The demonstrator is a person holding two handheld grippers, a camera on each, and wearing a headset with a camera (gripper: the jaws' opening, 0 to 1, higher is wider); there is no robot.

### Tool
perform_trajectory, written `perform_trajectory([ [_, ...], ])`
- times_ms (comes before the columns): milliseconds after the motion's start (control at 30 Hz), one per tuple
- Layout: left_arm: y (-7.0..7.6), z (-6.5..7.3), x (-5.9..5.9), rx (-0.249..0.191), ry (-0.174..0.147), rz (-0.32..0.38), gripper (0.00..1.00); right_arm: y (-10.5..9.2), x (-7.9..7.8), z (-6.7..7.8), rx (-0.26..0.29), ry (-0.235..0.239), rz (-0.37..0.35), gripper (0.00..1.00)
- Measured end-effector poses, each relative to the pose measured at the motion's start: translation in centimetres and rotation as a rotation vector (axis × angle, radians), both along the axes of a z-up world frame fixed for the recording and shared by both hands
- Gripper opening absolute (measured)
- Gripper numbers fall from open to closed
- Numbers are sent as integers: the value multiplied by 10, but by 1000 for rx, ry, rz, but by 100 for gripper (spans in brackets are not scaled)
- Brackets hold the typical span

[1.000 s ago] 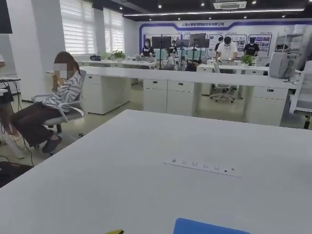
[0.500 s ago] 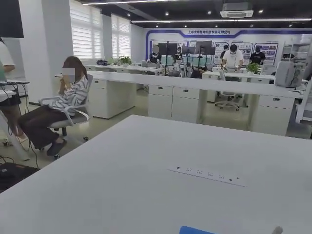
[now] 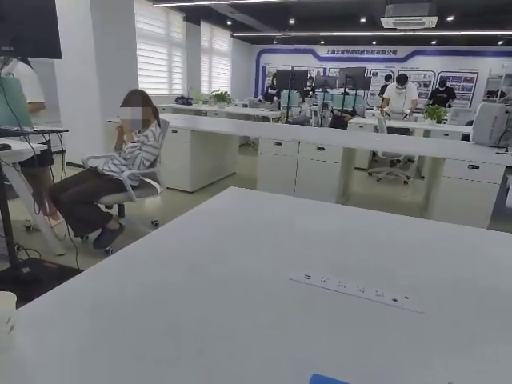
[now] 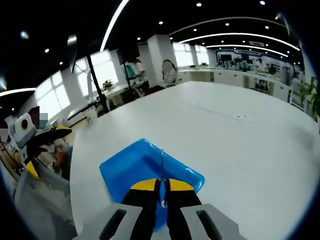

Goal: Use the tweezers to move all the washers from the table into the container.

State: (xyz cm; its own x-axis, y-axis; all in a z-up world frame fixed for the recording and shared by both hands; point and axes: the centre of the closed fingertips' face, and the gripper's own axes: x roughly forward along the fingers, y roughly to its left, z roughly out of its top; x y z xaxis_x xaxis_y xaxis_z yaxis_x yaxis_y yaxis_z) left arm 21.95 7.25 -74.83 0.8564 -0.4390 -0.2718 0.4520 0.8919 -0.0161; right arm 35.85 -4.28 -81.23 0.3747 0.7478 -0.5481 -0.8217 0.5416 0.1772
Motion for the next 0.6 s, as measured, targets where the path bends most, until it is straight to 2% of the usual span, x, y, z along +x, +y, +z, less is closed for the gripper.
perform_trajectory([
  [100, 0, -1, -1, -2, 4, -6, 88, -1, 4, -5, -7, -6, 3, 3],
  [167, 0, -1, -1, 1, 7, -7, 87, 1, 5, -5, 11, -1, 4, 3],
  [333, 0, -1, 0, 3, 4, -7, 86, 0, 6, -12, -7, -4, 10, 3],
  [467, 0, -1, 0, 4, 4, -7, 86, 0, 6, -13, 4, 6, 3, 3],
  [600, 1, -1, -1, 8, 1, -7, 85, -1, 6, -11, 6, -6, -2, 3],
])
